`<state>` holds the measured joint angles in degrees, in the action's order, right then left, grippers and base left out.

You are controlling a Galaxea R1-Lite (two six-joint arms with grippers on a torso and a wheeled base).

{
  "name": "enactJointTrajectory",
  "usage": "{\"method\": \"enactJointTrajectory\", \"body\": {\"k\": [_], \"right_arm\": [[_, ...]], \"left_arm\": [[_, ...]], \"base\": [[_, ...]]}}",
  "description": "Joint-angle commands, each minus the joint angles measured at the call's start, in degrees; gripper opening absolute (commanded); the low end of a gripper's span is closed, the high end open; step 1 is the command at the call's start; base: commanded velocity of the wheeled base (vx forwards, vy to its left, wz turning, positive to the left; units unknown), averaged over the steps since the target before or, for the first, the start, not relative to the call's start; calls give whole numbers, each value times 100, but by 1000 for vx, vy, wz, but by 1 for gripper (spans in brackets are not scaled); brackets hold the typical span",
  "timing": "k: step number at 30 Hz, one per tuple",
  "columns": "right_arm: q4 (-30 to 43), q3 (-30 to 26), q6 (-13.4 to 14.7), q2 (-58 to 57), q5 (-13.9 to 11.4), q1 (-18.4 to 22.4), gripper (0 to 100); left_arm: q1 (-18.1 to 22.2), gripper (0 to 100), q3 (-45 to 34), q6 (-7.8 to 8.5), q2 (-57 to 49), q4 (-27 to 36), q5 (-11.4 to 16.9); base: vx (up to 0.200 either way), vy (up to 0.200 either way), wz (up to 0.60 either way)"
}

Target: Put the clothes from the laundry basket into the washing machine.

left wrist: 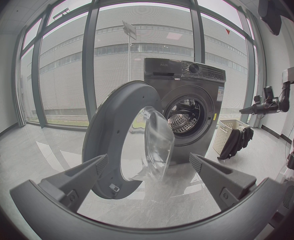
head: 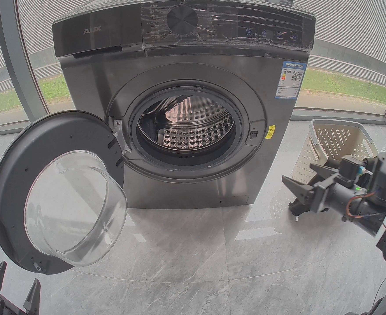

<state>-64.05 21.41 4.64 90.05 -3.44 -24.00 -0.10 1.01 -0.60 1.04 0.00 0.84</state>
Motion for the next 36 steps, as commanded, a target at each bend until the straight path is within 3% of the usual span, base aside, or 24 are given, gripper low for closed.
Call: {"method": "enactJointTrajectory", "body": {"k": [1,5,10,15,16,17,18,19,22,32,36], "right_arm": [[77,-1095,-262,-2202,45,941,100],[279,-1367,-394,-2967,-8,1469,100],[411,-2141,-394,-4057,1,1715,100],[1914,-2141,-421,-5569,36,1952,100],[1914,-2141,-421,-5569,36,1952,100],[2599,-2132,-438,-6219,10,2058,100],[2599,-2132,-438,-6219,10,2058,100],[3223,-2062,-491,-6720,-8,2119,100],[4085,-1921,-500,-7458,1,2128,100],[5069,-2070,-596,-8636,-8,2277,100],[5948,-2141,-596,-9005,1,2330,100]], "left_arm": [[1,100,-101,42,-104,0,-14],[1,100,-101,33,-104,0,-14],[1,100,-101,-19,-95,0,4],[1,100,-101,-28,-95,0,13],[1,100,-101,-28,-95,0,13],[1,100,-101,-28,-95,0,13],[1,100,-101,-28,-95,0,13],[1,100,-101,-28,-95,0,13],[1,100,-101,-28,-95,0,13],[1,100,-101,-28,-95,0,13],[1,100,-101,-28,-95,0,13]], "base": [[0,0,0],[0,0,0],[0,0,0],[0,0,0],[0,0,0],[0,0,0],[0,0,0],[0,0,0],[0,0,0],[0,0,0],[0,0,0]]}}
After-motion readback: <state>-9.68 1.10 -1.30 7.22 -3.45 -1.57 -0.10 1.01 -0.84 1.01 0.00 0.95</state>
